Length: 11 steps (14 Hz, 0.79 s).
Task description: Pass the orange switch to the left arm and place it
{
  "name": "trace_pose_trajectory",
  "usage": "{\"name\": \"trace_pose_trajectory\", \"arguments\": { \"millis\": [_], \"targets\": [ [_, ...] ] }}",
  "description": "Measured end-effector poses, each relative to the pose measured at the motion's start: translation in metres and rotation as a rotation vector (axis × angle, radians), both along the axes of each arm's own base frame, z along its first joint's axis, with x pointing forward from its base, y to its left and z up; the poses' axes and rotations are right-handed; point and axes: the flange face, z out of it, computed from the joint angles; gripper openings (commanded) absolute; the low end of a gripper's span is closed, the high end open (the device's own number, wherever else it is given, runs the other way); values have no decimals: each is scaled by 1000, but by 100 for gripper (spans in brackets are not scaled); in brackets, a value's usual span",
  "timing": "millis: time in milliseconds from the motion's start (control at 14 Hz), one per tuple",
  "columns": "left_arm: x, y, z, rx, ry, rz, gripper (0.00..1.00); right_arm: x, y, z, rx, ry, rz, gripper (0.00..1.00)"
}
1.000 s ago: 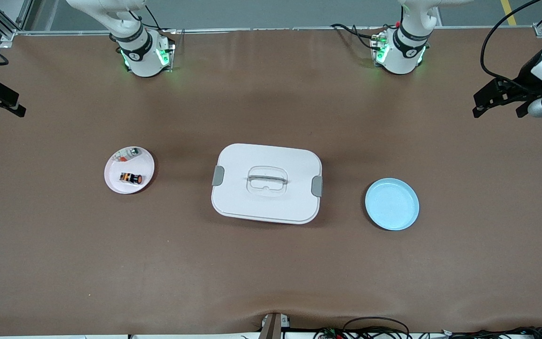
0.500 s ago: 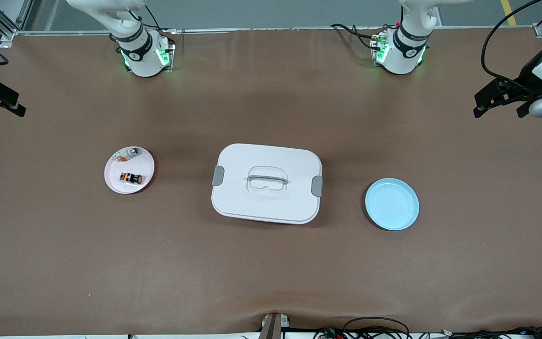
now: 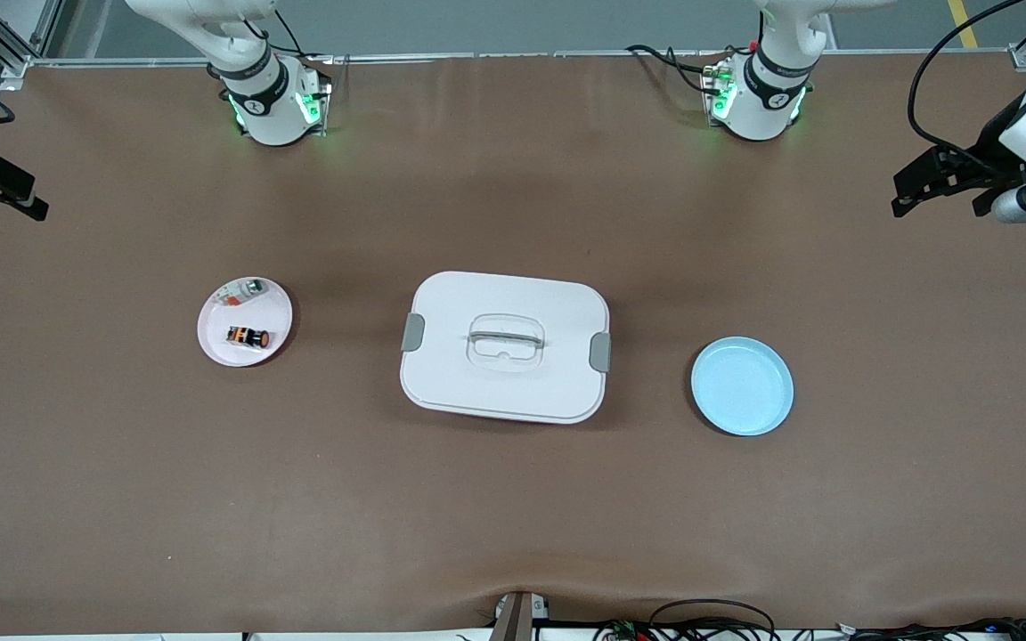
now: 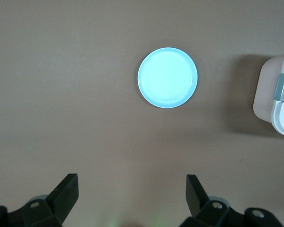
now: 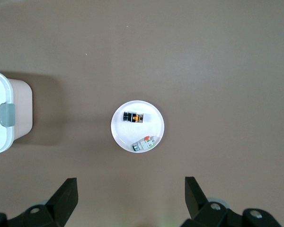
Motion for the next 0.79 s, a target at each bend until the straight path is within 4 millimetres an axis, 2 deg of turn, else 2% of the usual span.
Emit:
{"name": "trace_pose_trajectory", "arguments": {
  "millis": [429, 786],
  "targets": [
    [0, 0, -4, 1, 10, 1, 100, 3, -20, -11, 2, 21, -34, 100],
    [0, 1, -4, 1, 11, 1, 100, 5, -36, -30, 8, 84, -56, 100]
  ]
}}
